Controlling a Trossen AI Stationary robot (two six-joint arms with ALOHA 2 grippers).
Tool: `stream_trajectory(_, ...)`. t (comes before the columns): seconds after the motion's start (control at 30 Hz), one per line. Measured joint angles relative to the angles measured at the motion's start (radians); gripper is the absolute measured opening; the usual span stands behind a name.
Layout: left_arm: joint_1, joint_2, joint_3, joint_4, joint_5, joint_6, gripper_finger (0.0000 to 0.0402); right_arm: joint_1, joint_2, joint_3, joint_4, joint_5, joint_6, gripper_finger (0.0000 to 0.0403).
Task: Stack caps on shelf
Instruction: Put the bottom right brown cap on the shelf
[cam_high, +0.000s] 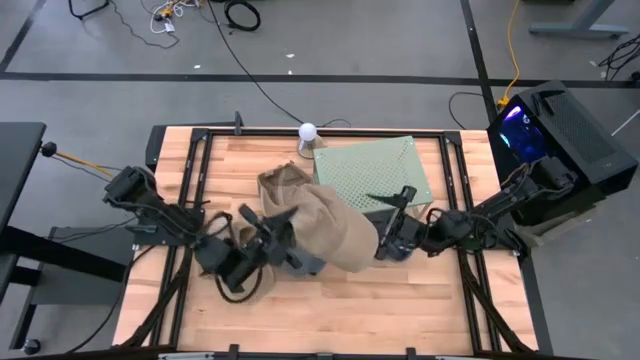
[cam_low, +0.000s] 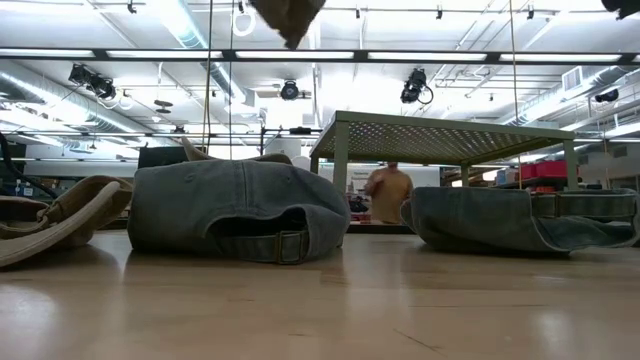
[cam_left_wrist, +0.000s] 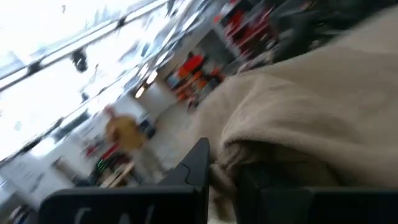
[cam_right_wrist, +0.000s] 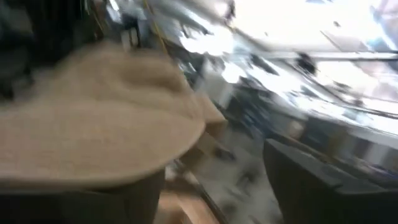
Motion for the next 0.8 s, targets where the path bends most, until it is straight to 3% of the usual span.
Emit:
stream_trajectory(0.2,0.061,-0.075,0.0,-0.042,-0.029,-0.001,0.0039,0.041,0.0,0.0,-0.065,0.417,-0.1,0.0331)
stream_trajectory(0.33,0.119,-0.09,0.0,-0.051,-0.031,0.001,0.0039,0.086,0.0,0.0,-0.068,0.546,-0.141,0.0338)
stream_trajectory(0.47,0.172,-0.09,0.0,-0.052,-0.027,-0.01,0.0039,0.123,0.0,0.0,-0.106,0.452,-0.1,0.0334)
stream_trajectory(0.6,0.203,-0.09,0.0,-0.097,0.081,-0.073,0.0039,0.125,0.0,0.0,-0.139,0.282,-0.03,0.0328)
stream_trajectory(0.7,0.207,-0.11,0.0,-0.228,0.233,-0.225,0.0039,0.11,0.0,0.0,-0.165,0.191,0.017,0.0324)
stream_trajectory(0.8,0.252,-0.149,0.0,-0.486,0.49,-0.525,0.0039,0.092,0.0,0.0,-0.174,0.144,0.049,0.0321)
